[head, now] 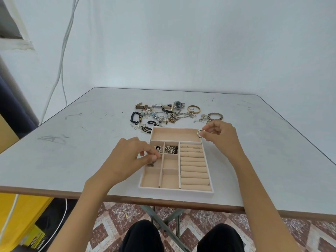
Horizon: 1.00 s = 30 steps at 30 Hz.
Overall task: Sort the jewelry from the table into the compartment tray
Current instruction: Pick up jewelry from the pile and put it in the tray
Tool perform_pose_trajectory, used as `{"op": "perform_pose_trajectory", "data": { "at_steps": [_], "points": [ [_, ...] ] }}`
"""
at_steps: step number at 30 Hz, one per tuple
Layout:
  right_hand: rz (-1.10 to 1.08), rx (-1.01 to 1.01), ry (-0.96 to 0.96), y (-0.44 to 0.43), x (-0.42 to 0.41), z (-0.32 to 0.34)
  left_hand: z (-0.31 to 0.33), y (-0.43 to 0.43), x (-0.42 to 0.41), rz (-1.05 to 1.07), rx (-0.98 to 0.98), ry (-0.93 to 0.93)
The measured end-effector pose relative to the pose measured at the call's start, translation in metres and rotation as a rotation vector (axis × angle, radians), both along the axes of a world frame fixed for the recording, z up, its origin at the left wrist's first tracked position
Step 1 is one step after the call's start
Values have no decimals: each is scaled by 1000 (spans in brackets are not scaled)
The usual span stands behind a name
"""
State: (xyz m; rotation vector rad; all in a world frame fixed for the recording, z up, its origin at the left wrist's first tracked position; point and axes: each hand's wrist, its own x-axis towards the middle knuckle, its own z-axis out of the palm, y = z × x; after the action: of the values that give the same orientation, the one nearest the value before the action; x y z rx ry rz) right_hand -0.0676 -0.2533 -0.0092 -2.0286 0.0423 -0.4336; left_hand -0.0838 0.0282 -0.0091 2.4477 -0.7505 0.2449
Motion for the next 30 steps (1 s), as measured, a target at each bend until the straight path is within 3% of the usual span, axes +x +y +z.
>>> {"op": "perform_pose_trajectory", "data": {
  "at_steps": [21, 27, 30],
  "points": [
    [5, -62, -4, 1, 0, 0, -5, -6, 2, 57, 179, -86],
    [3, -60, -6, 0, 0, 1, -11, 2, 4, 141, -62, -157],
    [-4, -66, 3, 0, 1, 0, -24, 13, 9, 246, -54, -154]
  ]
}}
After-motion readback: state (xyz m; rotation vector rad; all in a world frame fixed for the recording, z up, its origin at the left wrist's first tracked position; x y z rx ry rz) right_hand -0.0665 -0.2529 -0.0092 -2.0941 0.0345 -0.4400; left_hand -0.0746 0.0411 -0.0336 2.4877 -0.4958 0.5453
